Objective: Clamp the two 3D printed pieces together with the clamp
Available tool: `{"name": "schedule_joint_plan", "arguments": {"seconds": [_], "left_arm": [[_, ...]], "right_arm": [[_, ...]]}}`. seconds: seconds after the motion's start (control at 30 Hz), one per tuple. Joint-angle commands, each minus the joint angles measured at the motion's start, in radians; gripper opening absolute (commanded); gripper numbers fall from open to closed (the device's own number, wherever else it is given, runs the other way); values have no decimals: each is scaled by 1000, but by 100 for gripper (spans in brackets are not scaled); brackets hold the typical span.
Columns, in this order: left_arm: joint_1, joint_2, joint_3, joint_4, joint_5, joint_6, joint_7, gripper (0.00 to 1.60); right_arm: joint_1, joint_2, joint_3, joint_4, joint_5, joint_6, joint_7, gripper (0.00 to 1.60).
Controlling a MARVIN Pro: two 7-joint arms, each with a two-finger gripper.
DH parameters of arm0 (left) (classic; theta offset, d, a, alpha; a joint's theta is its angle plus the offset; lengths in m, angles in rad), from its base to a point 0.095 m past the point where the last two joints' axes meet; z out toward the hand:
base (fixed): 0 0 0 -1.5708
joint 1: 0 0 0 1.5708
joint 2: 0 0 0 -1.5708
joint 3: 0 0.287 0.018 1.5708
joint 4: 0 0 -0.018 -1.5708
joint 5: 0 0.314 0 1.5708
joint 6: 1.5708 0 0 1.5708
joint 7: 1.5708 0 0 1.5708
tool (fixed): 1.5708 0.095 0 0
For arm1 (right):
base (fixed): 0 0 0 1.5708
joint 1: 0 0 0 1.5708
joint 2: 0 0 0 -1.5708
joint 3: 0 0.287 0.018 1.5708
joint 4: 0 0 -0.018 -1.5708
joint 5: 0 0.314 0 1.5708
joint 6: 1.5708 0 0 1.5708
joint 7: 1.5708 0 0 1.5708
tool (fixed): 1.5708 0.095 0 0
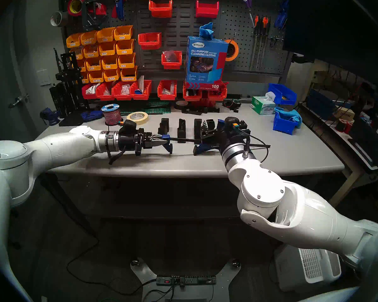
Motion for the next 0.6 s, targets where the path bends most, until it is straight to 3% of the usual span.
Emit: {"name": "schedule_joint_plan", "arguments": {"seconds": [0.0, 0.27, 0.57], "left_arm": [[-6, 1, -13, -2, 3, 3, -86, 0], [-4, 1, -18, -1, 7, 4, -86, 0], [-2, 1, -22, 0, 9, 5, -86, 0]], "right_arm": [[13, -20, 5, 12, -10, -7, -7, 160], [14, -64, 3, 53, -11, -15, -35, 160], [42, -119, -10, 108, -3, -21, -10, 160]]}}
